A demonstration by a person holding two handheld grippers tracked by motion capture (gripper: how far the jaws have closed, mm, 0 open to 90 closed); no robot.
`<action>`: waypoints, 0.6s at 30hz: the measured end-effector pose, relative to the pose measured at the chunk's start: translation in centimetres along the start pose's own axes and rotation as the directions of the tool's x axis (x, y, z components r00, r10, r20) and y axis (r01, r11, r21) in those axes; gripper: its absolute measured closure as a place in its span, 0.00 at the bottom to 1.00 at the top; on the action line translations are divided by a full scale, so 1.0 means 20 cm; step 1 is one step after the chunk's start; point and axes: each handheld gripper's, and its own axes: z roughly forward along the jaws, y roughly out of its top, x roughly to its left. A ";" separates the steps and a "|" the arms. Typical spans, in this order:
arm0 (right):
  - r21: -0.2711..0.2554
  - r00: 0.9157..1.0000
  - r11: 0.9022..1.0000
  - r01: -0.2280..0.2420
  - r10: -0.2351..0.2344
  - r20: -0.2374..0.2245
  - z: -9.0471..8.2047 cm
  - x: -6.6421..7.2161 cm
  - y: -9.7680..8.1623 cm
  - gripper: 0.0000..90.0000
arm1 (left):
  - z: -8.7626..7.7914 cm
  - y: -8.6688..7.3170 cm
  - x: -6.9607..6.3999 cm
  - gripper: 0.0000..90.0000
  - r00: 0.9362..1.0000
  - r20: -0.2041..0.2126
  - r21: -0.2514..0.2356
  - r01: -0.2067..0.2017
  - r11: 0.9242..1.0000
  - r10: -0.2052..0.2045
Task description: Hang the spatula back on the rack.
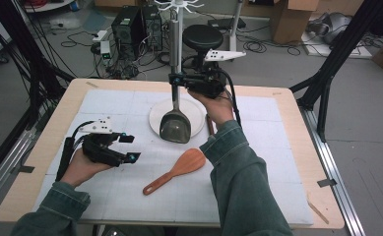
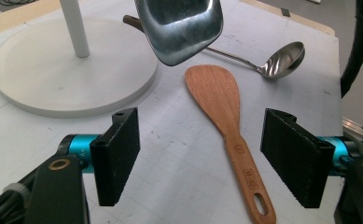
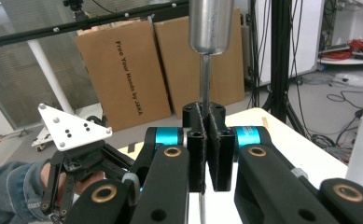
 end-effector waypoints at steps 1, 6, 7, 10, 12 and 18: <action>-0.001 1.000 1.000 -0.003 0.003 0.003 0.00 -0.01 0.00 0.98 | 0.00 0.00 0.00 0.32 1.000 -0.001 0.002 -0.002 1.000 0.002; -0.004 1.000 1.000 -0.016 0.016 0.007 -0.01 -0.03 -0.01 0.98 | 0.00 0.00 0.00 0.32 1.000 -0.001 0.002 -0.008 1.000 0.008; -0.003 1.000 1.000 -0.020 0.020 0.008 -0.01 -0.04 -0.01 0.98 | 0.00 0.00 0.00 0.32 1.000 -0.001 0.002 -0.008 1.000 0.008; 0.001 1.000 1.000 -0.025 0.025 0.015 0.00 -0.05 -0.01 0.98 | 0.00 0.00 0.00 0.32 1.000 -0.001 0.002 -0.008 1.000 0.008; 0.003 0.999 1.000 -0.028 0.028 0.020 0.00 -0.06 -0.02 0.98 | 0.00 0.00 0.00 0.32 1.000 -0.002 0.002 -0.009 1.000 0.009; 0.009 0.999 0.999 -0.037 0.037 0.025 0.02 -0.08 -0.03 0.98 | 0.00 0.00 0.01 0.32 1.000 -0.001 0.003 -0.010 1.000 0.010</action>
